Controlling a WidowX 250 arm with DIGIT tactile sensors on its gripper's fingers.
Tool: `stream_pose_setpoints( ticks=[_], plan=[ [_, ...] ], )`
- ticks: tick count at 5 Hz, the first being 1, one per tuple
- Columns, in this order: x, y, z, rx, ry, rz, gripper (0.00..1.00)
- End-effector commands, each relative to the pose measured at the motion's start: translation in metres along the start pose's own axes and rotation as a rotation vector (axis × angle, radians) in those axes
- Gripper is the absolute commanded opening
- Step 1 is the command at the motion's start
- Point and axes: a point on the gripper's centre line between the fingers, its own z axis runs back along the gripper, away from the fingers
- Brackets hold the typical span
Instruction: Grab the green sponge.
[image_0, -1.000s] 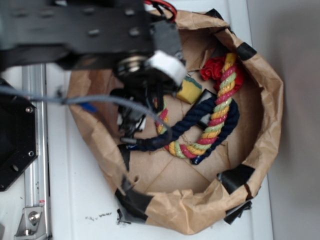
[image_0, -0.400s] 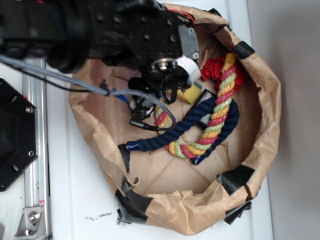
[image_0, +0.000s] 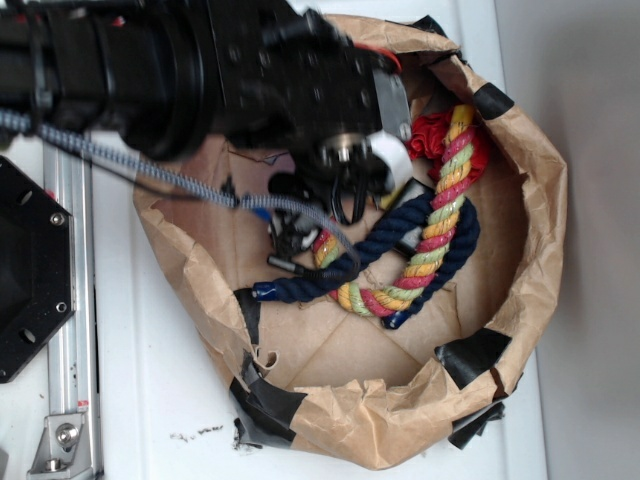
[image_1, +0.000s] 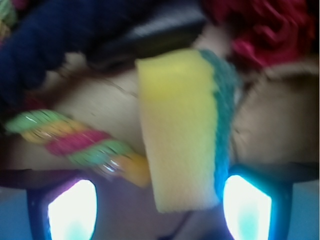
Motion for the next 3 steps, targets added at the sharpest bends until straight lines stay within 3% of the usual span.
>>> stream_pose_setpoints(
  ticks=[1,3],
  plan=[
    [0.0295,0.0049,-0.0066,0.038,-0.011,-0.007,0.00],
    [0.0242,0.0031,-0.0080,0.053,-0.003,0.010,0.00]
  ],
)
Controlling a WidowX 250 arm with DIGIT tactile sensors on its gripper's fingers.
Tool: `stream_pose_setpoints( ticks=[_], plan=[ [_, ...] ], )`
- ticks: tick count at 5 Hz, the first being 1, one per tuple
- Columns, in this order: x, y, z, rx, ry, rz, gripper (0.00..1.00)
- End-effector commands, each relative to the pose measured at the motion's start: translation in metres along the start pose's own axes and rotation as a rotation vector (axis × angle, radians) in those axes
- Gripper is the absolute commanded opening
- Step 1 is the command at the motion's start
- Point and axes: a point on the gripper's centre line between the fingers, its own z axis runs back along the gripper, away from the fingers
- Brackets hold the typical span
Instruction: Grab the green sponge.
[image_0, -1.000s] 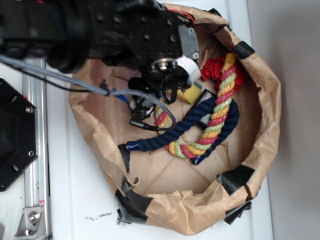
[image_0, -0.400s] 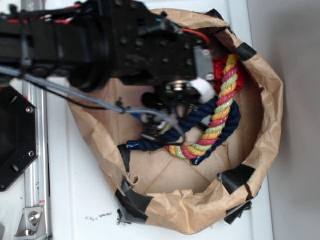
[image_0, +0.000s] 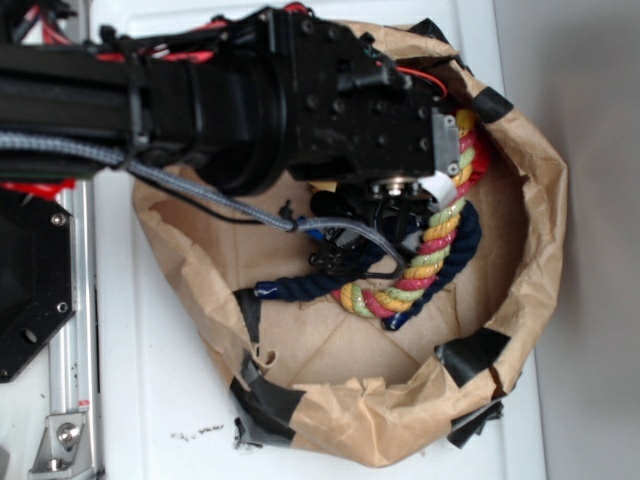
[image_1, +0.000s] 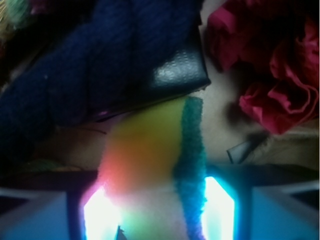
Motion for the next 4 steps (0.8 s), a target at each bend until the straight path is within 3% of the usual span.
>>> stream_pose_setpoints(
  ticks=[1,3,4],
  plan=[
    [0.002,-0.002,0.000,0.009,-0.013,-0.003,0.00],
    [-0.005,-0.003,0.013,0.021,-0.016,0.058,0.00],
    [-0.016,-0.003,0.063,-0.008,-0.117,0.259,0.00]
  ],
)
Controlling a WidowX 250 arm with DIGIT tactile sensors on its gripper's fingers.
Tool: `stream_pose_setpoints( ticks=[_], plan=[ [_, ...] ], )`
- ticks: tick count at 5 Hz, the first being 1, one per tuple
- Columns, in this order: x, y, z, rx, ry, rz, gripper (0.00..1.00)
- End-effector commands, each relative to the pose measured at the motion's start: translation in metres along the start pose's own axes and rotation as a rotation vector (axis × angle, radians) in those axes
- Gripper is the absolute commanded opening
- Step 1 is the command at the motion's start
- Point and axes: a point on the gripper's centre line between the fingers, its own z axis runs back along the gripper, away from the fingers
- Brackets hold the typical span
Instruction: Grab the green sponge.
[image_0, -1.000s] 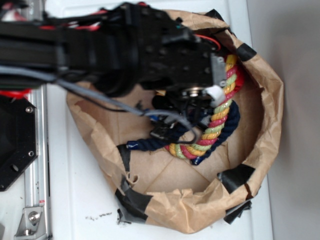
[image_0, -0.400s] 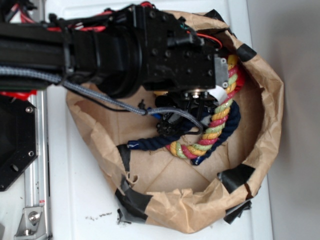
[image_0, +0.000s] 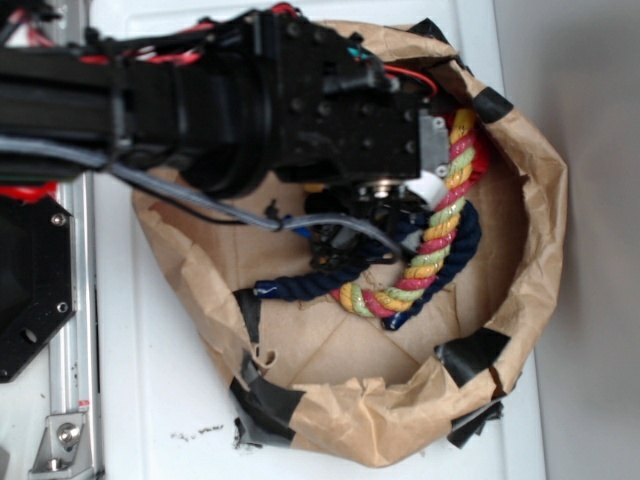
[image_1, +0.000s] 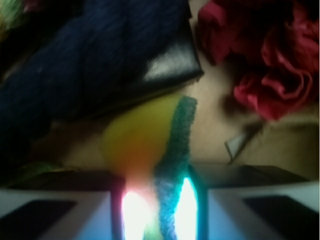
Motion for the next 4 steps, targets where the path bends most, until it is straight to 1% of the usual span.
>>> stream_pose_setpoints(
  ticks=[1,2,3,4],
  plan=[
    [-0.016,-0.009,0.111,-0.079,-0.182,0.394,0.00],
    [-0.007,-0.013,0.162,-0.096,-0.204,0.488,0.00],
    [0.000,-0.011,0.183,-0.138,-0.189,0.573,0.00],
    [0.002,-0.005,0.178,-0.170,-0.124,0.638,0.00]
  ],
)
